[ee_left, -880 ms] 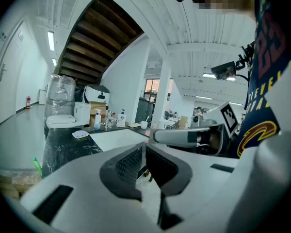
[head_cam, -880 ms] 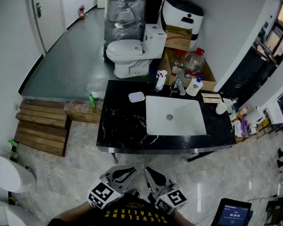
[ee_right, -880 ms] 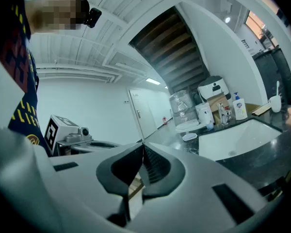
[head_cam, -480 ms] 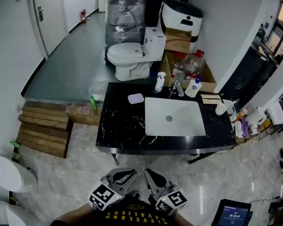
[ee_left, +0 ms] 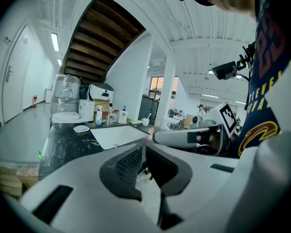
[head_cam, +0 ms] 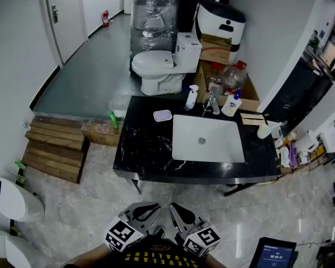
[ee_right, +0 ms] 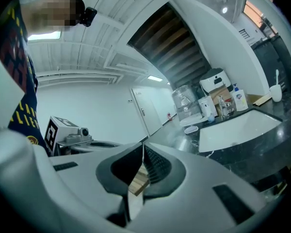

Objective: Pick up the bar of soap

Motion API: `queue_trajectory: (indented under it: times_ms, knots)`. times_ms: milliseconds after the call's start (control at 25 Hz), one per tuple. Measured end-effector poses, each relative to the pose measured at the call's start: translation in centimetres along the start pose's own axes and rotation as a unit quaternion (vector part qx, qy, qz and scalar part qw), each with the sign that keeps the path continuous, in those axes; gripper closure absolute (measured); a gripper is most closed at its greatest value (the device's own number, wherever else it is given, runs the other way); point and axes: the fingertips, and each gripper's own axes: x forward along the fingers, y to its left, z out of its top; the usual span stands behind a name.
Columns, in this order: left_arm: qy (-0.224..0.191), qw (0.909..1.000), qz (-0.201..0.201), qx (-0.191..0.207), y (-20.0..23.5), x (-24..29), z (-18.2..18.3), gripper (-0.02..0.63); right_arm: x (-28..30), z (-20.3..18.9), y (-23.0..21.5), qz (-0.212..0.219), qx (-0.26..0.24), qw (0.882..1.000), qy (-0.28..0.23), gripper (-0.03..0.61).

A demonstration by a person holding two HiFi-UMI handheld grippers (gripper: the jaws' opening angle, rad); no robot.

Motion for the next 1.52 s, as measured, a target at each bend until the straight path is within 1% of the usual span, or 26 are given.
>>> queue_trajectory:
  times_ms: [160, 400, 880, 1080, 1320, 1520]
  knots:
    - [0.003, 1.0, 0.003, -0.006, 0.7, 0.7, 0.0, 0.597, 0.6, -0.2, -0.9, 0.001, 0.0, 1.0, 0.007, 0.56]
    - [0.005, 0.9998, -0.021, -0.003, 2.5, 2.6, 0.5, 0.597, 2.5, 0.7, -3.0, -0.021, 0.002, 1.0, 0.005, 0.56]
    - [0.001, 0.9981, -0.061, 0.0, 11.5, 6.3, 3.7, 0.597, 10.7, 3.9, -7.6, -0.064, 0.011, 0.998, 0.002, 0.56]
    - [0.006, 0.9968, -0.078, -0.012, 14.7, 7.1, 4.1, 0.597, 13.7, 4.7, -8.9, -0.082, 0.014, 0.997, 0.009, 0.56]
    - [0.0, 0.9955, -0.093, -0.018, 18.2, 7.3, 4.8, 0.597, 16.7, 5.5, -9.8, -0.104, 0.013, 0.994, 0.017, 0.56]
    - [-0.004, 0.9946, -0.1, -0.027, 20.9, 7.3, 4.9, 0.598, 19.1, 5.7, -9.9, -0.11, 0.01, 0.993, 0.028, 0.56]
